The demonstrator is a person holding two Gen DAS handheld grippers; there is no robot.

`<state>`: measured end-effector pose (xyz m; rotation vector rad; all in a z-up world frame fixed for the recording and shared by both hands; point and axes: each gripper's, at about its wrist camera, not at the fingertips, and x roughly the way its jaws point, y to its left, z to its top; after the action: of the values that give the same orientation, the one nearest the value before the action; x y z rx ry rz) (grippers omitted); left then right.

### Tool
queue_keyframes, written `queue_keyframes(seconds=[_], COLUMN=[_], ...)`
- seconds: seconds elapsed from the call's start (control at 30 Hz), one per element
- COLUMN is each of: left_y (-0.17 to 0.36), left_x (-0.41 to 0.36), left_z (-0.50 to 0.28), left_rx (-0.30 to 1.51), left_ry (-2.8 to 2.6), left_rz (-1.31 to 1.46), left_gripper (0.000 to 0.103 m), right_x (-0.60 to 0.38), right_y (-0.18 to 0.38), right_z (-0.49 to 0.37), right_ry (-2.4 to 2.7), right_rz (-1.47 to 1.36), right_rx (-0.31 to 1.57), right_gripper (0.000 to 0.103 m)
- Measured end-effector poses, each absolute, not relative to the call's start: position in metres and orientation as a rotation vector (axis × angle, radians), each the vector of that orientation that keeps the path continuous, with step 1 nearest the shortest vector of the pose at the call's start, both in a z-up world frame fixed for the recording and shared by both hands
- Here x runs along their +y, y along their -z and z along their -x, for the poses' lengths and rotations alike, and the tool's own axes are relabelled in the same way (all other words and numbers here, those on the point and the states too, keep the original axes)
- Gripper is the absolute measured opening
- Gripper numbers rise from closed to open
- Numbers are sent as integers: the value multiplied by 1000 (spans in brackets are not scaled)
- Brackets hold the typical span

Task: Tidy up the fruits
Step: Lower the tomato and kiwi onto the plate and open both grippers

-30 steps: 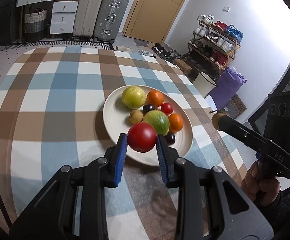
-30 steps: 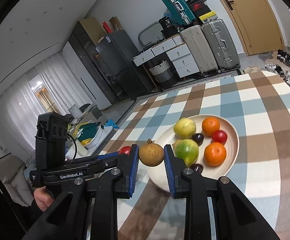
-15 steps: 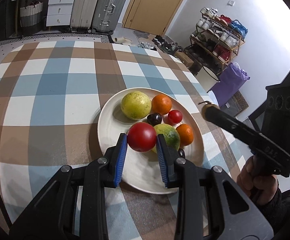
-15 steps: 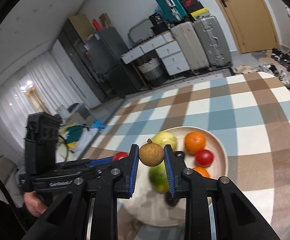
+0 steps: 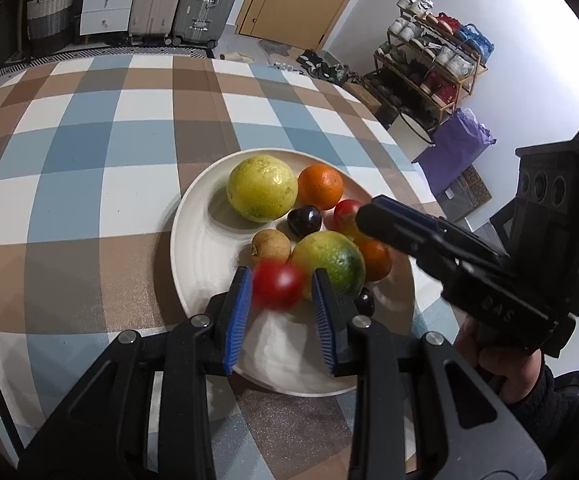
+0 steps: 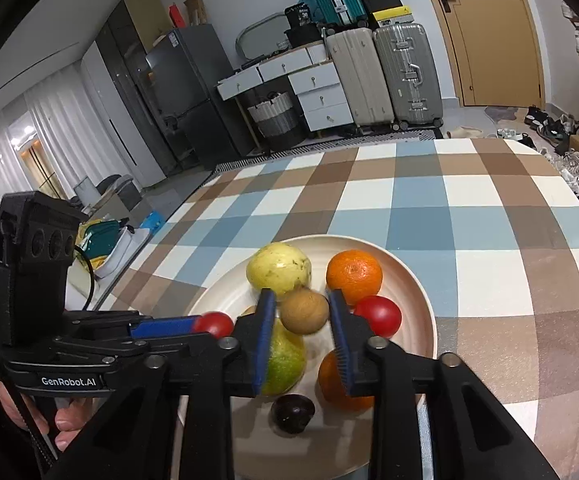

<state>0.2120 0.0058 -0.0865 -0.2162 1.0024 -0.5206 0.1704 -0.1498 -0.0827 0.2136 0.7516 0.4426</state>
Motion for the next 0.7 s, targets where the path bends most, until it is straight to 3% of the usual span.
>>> queue_keyframes(seconds=[0.07, 0.27, 0.4, 0.53, 0.6, 0.7], left_y=[83, 71, 64, 56, 49, 36], left_x=[5, 13, 18, 17, 16, 15], left_z=[-210, -200, -189, -174, -164, -149], left_rx=[994, 963, 944, 929, 908, 863], left_ry=[521, 489, 470, 447, 430, 417], left_rz=[209, 224, 227, 207, 193, 178], left_gripper=[33, 41, 57, 63, 76, 81], right_x=[-151, -161, -167, -170, -170, -169], right_y=[80, 64, 55, 43, 38, 29], right_z=[-167, -156, -145, -127, -120, -105], right_ry=[-440, -407, -392, -384, -381, -384], right_rz=[-208, -218, -230, -236, -232, -225], right_rx=[732, 675, 649, 605, 595, 570], right_gripper=[50, 52, 65, 71, 74, 77])
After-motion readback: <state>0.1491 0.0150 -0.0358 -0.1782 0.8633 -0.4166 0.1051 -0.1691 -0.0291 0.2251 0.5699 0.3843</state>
